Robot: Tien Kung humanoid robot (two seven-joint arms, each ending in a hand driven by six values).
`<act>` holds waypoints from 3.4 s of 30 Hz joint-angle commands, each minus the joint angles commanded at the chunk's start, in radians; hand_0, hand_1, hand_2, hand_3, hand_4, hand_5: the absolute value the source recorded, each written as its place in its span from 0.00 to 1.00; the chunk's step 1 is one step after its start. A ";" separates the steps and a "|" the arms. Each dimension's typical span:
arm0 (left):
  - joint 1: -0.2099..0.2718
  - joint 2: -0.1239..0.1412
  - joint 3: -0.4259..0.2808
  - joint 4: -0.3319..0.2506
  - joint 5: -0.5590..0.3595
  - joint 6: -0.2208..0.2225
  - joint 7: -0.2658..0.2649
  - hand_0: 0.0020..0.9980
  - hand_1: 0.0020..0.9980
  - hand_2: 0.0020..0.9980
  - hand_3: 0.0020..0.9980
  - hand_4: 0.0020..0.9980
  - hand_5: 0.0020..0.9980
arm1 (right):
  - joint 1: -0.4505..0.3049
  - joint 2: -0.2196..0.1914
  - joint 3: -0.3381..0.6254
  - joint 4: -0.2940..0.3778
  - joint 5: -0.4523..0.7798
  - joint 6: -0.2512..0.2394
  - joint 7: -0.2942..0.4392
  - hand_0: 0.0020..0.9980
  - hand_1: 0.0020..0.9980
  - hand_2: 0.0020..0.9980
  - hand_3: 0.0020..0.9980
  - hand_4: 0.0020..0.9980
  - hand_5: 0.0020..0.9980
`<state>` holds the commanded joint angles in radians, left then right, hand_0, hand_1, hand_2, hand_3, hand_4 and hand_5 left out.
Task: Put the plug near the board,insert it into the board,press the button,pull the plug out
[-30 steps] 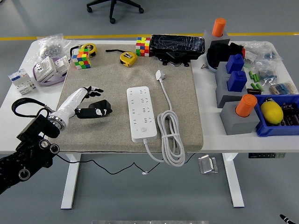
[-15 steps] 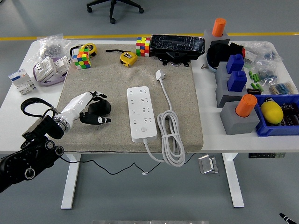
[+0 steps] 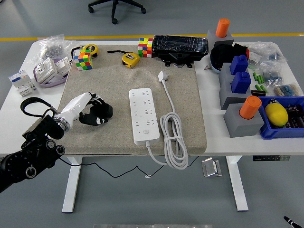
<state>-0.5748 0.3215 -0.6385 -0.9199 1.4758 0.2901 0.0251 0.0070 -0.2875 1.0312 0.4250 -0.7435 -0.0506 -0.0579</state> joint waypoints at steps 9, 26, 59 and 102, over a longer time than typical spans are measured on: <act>-0.016 -0.005 0.023 0.006 -0.015 0.025 -0.014 0.41 0.37 0.40 0.51 0.68 0.13 | 0.001 -0.001 0.000 0.002 -0.001 -0.001 0.000 0.62 0.67 0.64 0.57 0.98 0.59; -0.050 -0.005 0.067 -0.065 -0.127 -0.013 -0.104 0.43 0.38 0.39 0.51 0.63 0.08 | 0.002 -0.001 -0.002 0.003 -0.002 0.000 0.000 0.62 0.67 0.64 0.57 0.98 0.59; -0.148 -0.070 0.236 0.055 -0.110 0.072 -0.130 0.47 0.41 0.42 0.53 0.62 0.05 | 0.003 -0.001 -0.014 0.003 0.005 0.001 0.000 0.62 0.67 0.64 0.57 0.98 0.59; -0.142 -0.067 0.227 0.057 -0.108 0.039 -0.107 0.67 0.70 0.72 0.74 1.00 0.25 | 0.004 -0.002 -0.008 0.007 0.001 0.002 0.000 0.62 0.67 0.64 0.57 0.98 0.58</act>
<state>-0.7169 0.2544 -0.4119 -0.8632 1.3676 0.3288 -0.0817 0.0109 -0.2892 1.0231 0.4320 -0.7426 -0.0485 -0.0575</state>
